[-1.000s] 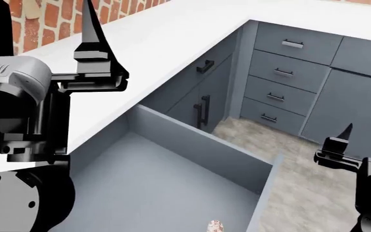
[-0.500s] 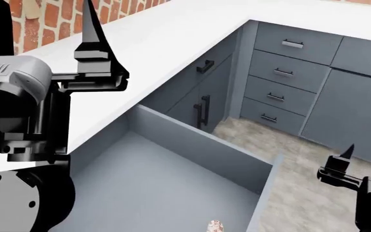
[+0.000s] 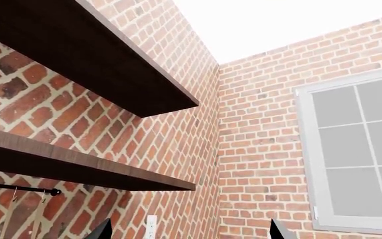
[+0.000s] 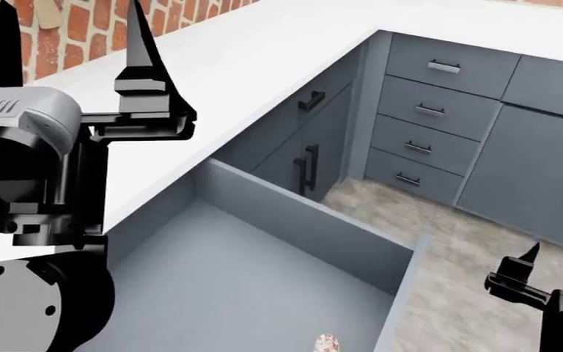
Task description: Close the right drawer.
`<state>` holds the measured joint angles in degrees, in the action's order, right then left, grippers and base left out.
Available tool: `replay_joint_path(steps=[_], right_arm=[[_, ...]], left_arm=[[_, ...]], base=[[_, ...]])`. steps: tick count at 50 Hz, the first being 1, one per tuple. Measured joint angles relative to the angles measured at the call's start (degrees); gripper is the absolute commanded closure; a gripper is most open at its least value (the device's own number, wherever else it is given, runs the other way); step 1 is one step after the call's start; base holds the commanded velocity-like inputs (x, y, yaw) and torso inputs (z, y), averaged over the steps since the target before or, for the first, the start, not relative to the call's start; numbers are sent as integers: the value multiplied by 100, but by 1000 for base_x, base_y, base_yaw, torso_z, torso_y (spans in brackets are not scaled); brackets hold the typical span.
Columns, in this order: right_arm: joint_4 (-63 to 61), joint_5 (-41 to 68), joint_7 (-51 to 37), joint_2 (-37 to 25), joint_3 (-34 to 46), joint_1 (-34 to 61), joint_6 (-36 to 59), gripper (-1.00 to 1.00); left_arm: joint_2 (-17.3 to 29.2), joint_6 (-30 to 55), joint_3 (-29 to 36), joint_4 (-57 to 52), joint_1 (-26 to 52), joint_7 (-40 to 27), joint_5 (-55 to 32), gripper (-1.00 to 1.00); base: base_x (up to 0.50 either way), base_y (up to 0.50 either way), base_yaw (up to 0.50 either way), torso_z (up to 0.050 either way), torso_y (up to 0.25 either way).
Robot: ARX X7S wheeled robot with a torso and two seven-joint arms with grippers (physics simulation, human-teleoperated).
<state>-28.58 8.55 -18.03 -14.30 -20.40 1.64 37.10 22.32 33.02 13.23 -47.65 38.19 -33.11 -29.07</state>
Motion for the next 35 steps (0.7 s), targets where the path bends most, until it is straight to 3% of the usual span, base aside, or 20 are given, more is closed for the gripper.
replay_joint_path(steps=[35], right_arm=[[1147,94,38,231,-96,-291,-944,-100]], left_arm=[[64,-106,24,31,-89,-48,-10,-100]], base=[[0,0,0,0,0]])
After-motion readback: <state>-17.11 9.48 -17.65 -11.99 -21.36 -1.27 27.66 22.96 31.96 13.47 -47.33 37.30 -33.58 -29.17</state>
